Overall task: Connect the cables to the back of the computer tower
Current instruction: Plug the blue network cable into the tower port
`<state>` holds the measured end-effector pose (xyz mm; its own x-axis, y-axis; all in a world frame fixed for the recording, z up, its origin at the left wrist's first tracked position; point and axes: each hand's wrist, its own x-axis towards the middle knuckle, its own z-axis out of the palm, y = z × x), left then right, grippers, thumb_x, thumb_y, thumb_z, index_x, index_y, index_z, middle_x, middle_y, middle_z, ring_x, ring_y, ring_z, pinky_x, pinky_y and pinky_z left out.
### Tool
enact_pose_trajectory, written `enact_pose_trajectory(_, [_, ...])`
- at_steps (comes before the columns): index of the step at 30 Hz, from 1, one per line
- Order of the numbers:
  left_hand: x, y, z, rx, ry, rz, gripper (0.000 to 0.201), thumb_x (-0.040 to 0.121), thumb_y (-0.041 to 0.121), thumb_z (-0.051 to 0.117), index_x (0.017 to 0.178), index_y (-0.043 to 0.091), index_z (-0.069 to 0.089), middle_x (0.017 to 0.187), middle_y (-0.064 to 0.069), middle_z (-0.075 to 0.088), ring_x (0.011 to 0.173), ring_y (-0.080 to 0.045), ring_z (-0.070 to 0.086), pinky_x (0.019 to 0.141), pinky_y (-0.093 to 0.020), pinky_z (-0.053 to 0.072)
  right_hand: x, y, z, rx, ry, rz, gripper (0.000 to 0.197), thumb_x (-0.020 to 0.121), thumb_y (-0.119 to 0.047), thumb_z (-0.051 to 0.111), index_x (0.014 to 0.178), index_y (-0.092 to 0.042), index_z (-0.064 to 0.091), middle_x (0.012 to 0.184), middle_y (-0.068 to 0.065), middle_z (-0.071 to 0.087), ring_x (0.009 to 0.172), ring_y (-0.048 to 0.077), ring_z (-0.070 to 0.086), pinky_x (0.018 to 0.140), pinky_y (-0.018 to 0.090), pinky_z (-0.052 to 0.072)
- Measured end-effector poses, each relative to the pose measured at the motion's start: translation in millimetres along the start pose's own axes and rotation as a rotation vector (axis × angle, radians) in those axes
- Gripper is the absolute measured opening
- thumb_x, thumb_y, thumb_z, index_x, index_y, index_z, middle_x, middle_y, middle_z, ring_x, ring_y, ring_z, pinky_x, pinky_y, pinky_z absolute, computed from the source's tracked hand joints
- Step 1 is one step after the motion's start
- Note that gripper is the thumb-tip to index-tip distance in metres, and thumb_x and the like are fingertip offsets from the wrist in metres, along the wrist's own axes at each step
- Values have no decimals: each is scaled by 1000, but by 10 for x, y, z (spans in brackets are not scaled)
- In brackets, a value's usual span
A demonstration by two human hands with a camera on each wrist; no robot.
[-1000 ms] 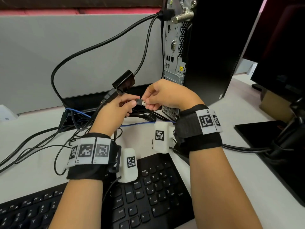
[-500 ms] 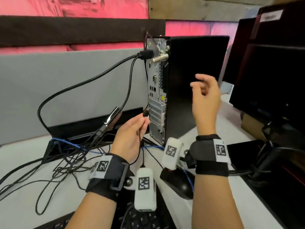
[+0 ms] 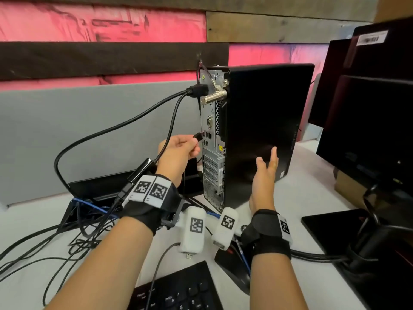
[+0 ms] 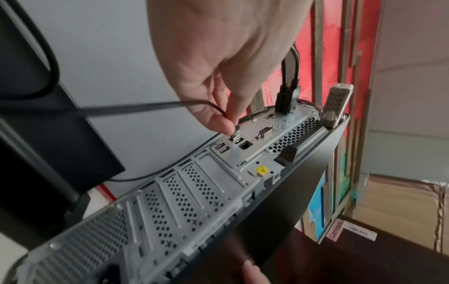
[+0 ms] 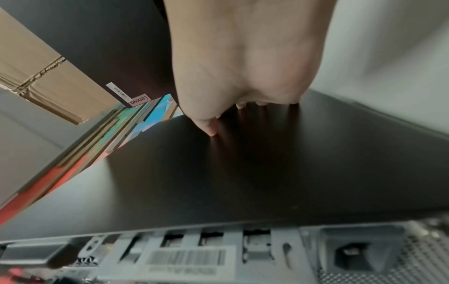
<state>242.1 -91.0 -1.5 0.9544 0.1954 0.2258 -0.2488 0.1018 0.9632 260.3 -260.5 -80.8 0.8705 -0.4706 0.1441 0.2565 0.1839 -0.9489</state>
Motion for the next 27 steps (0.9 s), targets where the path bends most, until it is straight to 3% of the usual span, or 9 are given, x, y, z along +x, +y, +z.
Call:
enact_pose_trajectory(2, [40,0,-25,43,-10,7,15,92,4,56,105,-1,60,71,-5,61,58,-9,55,58,-11,51,11,2,0,13,4,-5,58,101,-25,41,150,-45,18,162,-11,4,149,18,12,116,39,19])
enact_pose_trajectory(11, [82,21,-50,163,-12,73,6,89,6,60,86,10,64,72,-7,65,58,-10,57,56,-11,50,21,22,-1,7,20,-4,56,101,-26,40,149,-45,18,162,-10,6,149,19,15,115,39,22])
enact_pose_trajectory(17, [71,53,-58,231,-25,105,6,88,2,60,92,1,65,74,-9,64,56,-8,56,51,-8,48,18,18,-4,10,17,-9,56,102,-25,40,150,-43,17,162,-10,3,149,17,12,115,37,20])
enact_pose_trajectory(24, [78,100,-75,334,-46,123,13,89,3,60,80,12,64,70,-3,63,53,-3,52,47,-7,44,24,39,-6,33,22,-15,57,101,-23,41,149,-43,19,162,-9,7,149,18,15,116,40,21])
enact_pose_trajectory(27, [81,119,-76,363,-68,106,6,90,3,58,90,6,64,69,-1,62,54,-3,51,47,-7,43,21,39,-7,18,22,-19,56,102,-23,40,150,-42,19,162,-9,6,148,18,16,116,38,21])
